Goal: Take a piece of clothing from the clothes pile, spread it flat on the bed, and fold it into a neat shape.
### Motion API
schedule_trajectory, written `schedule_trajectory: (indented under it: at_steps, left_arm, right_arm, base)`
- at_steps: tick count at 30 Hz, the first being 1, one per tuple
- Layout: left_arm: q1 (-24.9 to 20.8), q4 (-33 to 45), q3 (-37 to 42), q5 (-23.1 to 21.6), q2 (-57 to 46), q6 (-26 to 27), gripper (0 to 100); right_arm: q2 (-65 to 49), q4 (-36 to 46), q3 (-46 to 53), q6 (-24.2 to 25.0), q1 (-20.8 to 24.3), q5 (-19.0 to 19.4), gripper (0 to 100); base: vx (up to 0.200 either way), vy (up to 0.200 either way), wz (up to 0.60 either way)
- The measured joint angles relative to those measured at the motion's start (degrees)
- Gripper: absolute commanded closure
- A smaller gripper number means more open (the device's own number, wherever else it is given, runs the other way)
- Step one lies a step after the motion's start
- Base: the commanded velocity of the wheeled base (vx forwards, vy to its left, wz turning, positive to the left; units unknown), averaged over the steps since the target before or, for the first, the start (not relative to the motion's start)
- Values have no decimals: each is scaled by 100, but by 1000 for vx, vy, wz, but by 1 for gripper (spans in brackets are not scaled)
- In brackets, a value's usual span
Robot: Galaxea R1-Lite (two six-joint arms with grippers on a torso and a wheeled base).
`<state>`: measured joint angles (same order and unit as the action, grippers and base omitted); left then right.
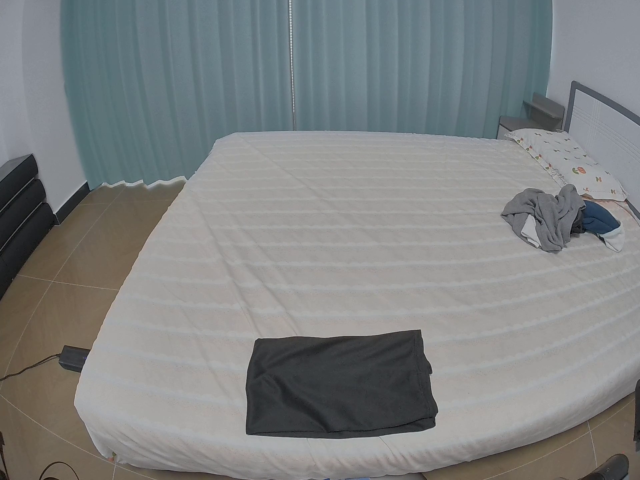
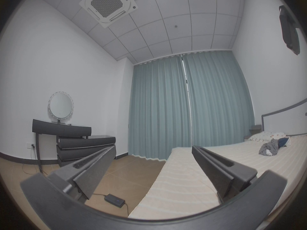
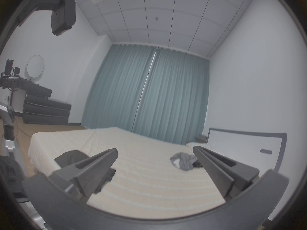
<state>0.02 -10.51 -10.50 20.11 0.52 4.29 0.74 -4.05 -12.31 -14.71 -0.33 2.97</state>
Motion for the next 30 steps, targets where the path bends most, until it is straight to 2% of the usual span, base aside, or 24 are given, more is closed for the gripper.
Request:
schedule_trajectory:
  at_steps: [4,7,12,15,18,22,27,30]
  left_arm:
    - [0,-679,433,-2,0,-93,0]
    - [0,-730,631,-11,0,-180,0]
    - [-2,-477,830,-112,0,-434,0]
    - [-2,15,909,-462,0,-596,0]
    - [-2,514,937,-786,2,-683,0]
    - [-2,677,945,-1164,5,-722,0]
    - [-5,685,948,-1686,7,-707,0]
    - [-5,723,948,-2065,7,-607,0]
  right_arm:
    - [-9,-1031,567,-12,-2,-79,0]
    - [-11,-1273,796,-61,-7,-130,0]
    - [-11,-686,1012,-154,-7,-191,0]
    - [-11,-176,1091,-223,-9,-224,0]
    - [-11,-66,1115,-211,-11,-251,0]
    - [-9,-52,1128,29,-11,-277,0]
    - [-9,77,1130,917,-11,-106,0]
    - [-6,208,1130,1236,-11,50,0]
  base:
    - [0,0,0]
    - [0,0,0]
    - [0,0,0]
    - [0,0,0]
    - [0,0,0]
    - [0,0,0]
    - [0,0,0]
    - [0,0,0]
